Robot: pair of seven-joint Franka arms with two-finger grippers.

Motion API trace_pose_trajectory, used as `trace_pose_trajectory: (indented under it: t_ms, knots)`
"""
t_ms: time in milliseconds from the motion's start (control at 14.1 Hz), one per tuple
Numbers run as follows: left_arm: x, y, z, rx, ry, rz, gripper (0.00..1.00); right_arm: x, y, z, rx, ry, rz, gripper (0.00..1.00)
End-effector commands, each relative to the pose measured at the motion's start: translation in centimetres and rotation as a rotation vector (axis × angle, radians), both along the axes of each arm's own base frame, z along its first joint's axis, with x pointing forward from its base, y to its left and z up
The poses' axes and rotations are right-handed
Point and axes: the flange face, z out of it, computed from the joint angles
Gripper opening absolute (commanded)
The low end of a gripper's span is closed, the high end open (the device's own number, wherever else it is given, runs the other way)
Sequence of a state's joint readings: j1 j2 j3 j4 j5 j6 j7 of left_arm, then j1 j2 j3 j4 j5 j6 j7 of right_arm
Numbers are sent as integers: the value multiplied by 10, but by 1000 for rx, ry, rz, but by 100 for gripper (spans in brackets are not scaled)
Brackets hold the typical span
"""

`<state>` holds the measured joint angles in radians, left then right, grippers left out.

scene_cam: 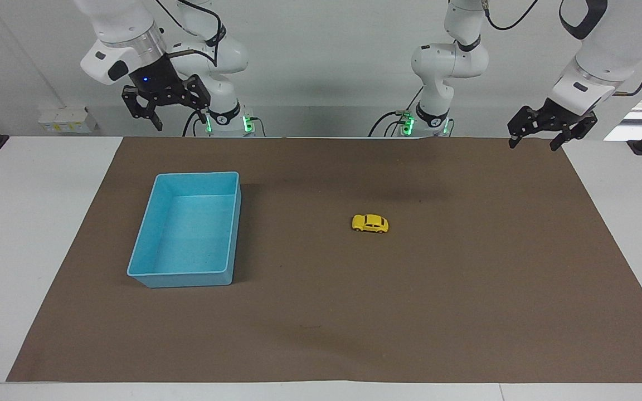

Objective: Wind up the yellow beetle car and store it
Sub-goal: 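Move the left gripper out over the table toward the yellow car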

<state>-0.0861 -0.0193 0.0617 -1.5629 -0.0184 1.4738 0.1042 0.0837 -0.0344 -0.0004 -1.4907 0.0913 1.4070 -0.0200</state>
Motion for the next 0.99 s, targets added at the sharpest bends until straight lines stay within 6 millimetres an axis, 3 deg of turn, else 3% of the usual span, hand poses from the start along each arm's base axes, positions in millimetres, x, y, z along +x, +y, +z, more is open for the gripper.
trace_pose_trajectory:
  t_ms: [0, 424, 778, 920]
  knots:
    - [-16, 0, 0, 12, 23, -8, 100, -4, -9, 5, -16, 6, -31, 100]
    - [-10, -8, 2, 4, -7, -54, 100, -8, -24, 14, 5, -17, -59, 100]
    - [-4, -25, -5, -11, -15, -249, 100, -8, -26, 13, 2, -17, -61, 100]
    - [2, -50, -11, -10, -33, -321, 100, -8, -27, 13, 2, -17, -63, 100]
